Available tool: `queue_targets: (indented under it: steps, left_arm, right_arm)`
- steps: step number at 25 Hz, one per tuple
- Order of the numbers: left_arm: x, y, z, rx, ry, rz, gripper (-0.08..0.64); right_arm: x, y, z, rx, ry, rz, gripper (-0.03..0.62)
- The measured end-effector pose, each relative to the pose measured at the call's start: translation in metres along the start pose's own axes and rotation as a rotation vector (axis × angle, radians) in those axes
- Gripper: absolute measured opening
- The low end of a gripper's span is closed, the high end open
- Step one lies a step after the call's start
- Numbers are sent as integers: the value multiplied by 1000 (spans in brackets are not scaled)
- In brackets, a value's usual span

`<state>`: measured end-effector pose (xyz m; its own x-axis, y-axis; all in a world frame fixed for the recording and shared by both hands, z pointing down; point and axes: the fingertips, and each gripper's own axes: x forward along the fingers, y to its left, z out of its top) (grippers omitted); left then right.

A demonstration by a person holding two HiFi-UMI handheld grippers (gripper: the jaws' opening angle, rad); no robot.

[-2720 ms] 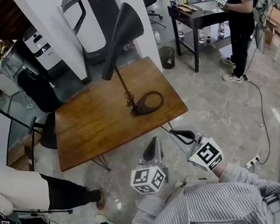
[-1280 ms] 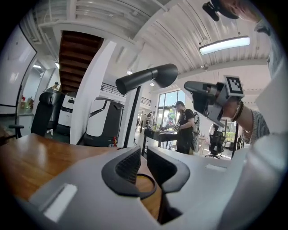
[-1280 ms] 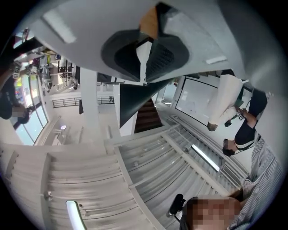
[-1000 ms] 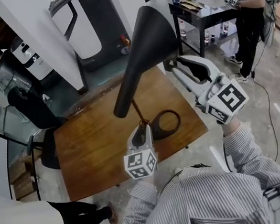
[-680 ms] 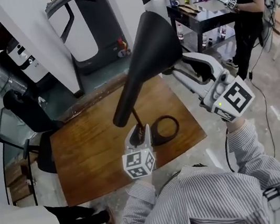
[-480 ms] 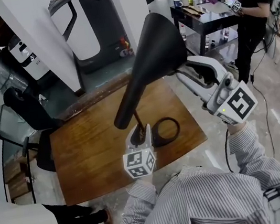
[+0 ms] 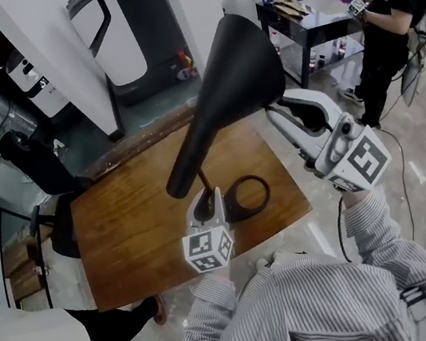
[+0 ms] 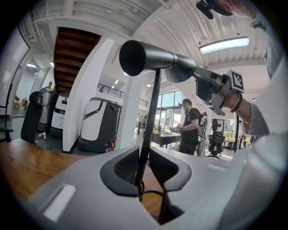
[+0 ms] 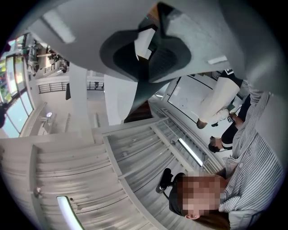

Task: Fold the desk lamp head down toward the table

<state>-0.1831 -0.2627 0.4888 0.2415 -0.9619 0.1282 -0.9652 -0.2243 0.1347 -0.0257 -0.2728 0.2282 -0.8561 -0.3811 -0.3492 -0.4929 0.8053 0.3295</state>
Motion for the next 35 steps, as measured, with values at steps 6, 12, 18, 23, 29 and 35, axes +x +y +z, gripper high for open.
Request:
queue_targets:
  steps: [6,12,18,23,29,35]
  left_arm:
    - [-1,0,-1,-10,4,-4,72]
    - [-1,0,-1,-11,8,-9,72]
    - [0,1,0,-18,7,-5,72]
    - [0,0,1,-23,2,2,72]
    - [0,3,2,-28,-3,12,72]
    - [1,3,2,-31,-3,14,72]
  right_arm:
    - [-13,-3,-20,84,-13,-81,63]
    - [-22,-3,-35,156,-30,-141,63]
    - [-36,1,-70,260,14,-178,58]
    - [-50,20,-111,334,101,-187,47]
    - [-52,50,-150,411,167,-155,35]
    - [-50,69,-168,460,178,-137,32]
